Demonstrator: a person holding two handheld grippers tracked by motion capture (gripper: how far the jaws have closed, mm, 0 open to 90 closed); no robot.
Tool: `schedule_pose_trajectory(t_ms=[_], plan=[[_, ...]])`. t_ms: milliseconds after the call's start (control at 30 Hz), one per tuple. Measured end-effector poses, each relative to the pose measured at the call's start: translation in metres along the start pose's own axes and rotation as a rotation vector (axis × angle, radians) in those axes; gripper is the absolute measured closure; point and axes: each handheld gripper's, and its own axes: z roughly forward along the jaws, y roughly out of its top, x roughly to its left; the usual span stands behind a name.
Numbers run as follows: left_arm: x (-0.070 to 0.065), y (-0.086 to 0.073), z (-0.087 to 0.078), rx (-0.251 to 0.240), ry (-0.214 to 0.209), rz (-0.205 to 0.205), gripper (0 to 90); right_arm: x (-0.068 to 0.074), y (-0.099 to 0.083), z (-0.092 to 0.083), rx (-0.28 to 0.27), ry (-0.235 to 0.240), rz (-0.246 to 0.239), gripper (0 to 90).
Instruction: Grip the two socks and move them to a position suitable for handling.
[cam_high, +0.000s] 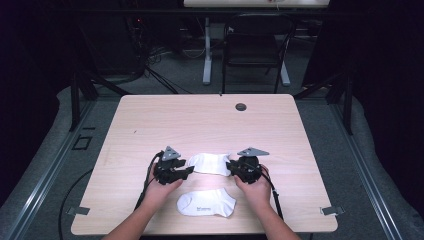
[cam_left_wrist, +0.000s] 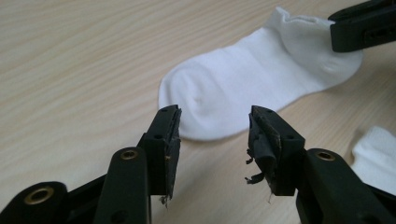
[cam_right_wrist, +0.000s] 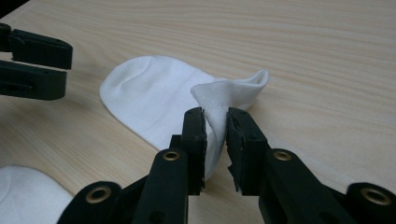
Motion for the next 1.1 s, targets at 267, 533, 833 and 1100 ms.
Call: schedule_pose_trajectory(t_ms=[267, 533, 833, 1100], plan=[[0.001, 0.014, 0.030, 0.030, 0.035, 0.008, 52.9, -0.009, -0.005, -0.003, 0.013, -0.026, 0.030, 75.9], [0.000, 0.010, 0.042, 0.058, 0.044, 0.017, 54.2, -0.015, -0.008, 0.001, 0.029, -0.032, 0.051, 76.4], [0.001, 0.008, 0.045, 0.072, 0.042, 0.017, 57.9, -0.016, -0.010, 0.004, 0.037, -0.035, 0.048, 78.9], [0.000, 0.005, 0.038, 0.105, 0.074, 0.054, 65.5, -0.017, -0.010, 0.006, 0.059, -0.032, 0.045, 86.7]])
